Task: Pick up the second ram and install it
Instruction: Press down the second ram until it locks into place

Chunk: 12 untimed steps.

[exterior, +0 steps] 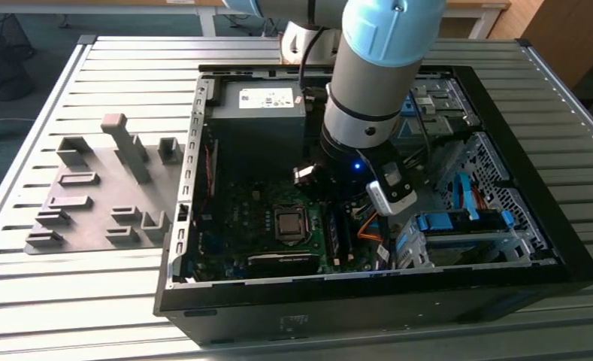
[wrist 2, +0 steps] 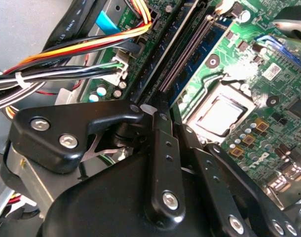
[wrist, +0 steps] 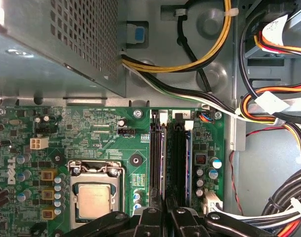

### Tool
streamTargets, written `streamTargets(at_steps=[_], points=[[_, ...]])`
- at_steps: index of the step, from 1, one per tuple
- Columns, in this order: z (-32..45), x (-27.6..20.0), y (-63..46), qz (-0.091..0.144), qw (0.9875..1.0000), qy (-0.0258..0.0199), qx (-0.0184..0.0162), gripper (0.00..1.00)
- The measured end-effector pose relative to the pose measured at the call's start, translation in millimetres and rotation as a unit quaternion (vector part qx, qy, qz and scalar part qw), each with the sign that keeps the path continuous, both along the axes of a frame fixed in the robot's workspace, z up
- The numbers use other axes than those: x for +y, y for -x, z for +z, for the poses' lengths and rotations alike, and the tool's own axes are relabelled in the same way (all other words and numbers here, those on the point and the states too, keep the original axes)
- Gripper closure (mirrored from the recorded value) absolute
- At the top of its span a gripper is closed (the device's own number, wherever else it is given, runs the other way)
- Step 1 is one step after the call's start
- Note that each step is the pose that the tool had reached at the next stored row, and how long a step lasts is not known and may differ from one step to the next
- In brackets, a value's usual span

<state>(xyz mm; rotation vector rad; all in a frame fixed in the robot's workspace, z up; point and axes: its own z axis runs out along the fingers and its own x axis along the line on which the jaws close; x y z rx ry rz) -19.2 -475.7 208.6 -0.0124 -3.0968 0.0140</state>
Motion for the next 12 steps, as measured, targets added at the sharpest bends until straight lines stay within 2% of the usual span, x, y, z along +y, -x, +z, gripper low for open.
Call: streamTargets(at_steps=[12], points=[[-0.1, 0.0, -0.1, 0.005, 1.0, 0.0003, 0.0, 0.86]])
